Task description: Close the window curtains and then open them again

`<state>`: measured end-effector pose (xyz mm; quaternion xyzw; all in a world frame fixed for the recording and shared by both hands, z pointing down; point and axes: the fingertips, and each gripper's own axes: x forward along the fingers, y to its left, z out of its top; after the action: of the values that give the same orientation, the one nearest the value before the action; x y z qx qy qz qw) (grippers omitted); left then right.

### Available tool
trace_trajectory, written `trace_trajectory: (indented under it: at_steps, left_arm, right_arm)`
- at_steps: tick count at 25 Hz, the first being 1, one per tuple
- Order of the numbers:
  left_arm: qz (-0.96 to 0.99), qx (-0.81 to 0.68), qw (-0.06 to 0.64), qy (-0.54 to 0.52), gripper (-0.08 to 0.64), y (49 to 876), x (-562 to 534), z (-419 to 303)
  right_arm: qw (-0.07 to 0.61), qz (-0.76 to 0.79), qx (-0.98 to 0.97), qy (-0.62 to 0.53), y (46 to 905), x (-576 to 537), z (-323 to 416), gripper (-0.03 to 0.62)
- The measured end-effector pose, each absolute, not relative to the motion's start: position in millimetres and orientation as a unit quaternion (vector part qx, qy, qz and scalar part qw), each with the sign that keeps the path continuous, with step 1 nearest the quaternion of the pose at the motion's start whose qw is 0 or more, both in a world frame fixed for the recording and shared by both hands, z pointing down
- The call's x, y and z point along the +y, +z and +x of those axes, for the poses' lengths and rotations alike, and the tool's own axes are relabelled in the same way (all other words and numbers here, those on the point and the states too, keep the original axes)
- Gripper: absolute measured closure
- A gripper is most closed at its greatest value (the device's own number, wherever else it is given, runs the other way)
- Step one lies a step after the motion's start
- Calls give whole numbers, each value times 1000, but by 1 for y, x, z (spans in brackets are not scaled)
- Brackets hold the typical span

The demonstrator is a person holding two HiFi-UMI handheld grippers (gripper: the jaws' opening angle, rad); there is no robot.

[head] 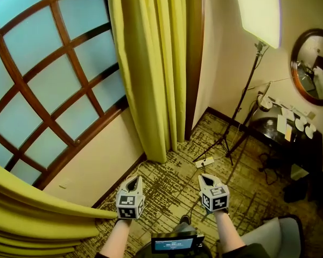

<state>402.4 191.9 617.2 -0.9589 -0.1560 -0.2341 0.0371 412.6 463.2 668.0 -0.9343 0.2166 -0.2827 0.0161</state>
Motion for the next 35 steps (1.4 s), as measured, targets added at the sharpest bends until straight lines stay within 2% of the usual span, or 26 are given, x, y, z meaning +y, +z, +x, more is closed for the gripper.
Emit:
trace_trajectory:
  at_steps: [10, 21, 28, 32, 35]
  left_arm:
    - [-968, -126, 48, -211, 558, 591, 239, 480]
    - [-970, -142, 57, -187, 558, 558, 240, 559]
    - [-979, -147, 69, -121, 558, 503, 210, 621]
    - [-982, -147, 79, -89, 558, 465, 190, 648]
    - [-984, -146, 78, -70, 558, 430, 178, 662]
  right_arm:
    - [14, -926, 265, -268, 661, 489, 502, 577]
    - [20, -923, 302, -238, 635, 440, 590, 577]
    - [24, -941, 312, -130, 534, 379, 676, 571]
    - [9, -944, 327, -41, 461, 338, 722, 525]
    - [-2, -943, 333, 9, 417, 310, 749, 466]
